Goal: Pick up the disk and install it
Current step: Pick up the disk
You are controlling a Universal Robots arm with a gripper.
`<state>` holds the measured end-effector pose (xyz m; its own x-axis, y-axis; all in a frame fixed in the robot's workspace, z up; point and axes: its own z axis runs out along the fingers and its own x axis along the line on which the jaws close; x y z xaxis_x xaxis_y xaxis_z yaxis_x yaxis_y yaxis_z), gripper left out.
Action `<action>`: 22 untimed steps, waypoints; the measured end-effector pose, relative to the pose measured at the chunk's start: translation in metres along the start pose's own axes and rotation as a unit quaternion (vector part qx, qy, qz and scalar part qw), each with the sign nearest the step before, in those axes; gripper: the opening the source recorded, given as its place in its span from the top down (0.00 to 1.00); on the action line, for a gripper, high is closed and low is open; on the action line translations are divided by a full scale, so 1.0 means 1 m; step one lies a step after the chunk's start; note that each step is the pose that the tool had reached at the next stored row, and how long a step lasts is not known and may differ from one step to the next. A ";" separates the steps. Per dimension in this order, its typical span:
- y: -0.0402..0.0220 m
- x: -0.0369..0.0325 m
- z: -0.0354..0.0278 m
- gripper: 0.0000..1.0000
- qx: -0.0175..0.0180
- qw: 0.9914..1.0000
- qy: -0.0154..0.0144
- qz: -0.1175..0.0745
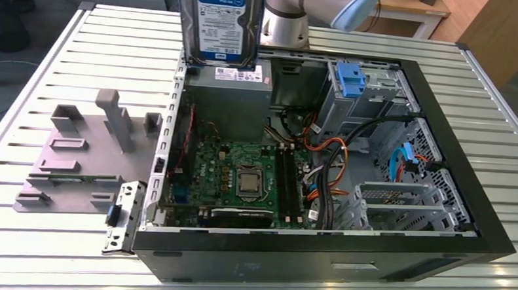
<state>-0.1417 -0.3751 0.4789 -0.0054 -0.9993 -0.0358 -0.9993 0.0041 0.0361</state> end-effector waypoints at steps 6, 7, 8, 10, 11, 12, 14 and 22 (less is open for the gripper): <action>-0.0269 -0.0001 -0.0009 0.65 -0.001 1.000 0.000 0.000; -0.0314 -0.0002 -0.0011 0.65 -0.001 1.000 0.000 0.000; -0.0359 -0.0002 -0.0012 0.65 -0.001 1.000 0.000 0.000; -0.0447 -0.0002 -0.0015 0.65 -0.001 1.000 0.000 0.000; -0.0491 -0.0002 -0.0017 0.65 -0.001 1.000 0.000 0.000; -0.0539 -0.0003 -0.0019 0.65 -0.001 1.000 0.000 0.000; -0.0628 -0.0003 -0.0022 0.65 -0.001 1.000 0.000 0.000; -0.0977 -0.0005 -0.0033 0.65 -0.002 1.000 0.000 0.000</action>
<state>-0.0439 -0.3751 0.4787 -0.0054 -0.9993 -0.0358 -0.9992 0.0040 0.0402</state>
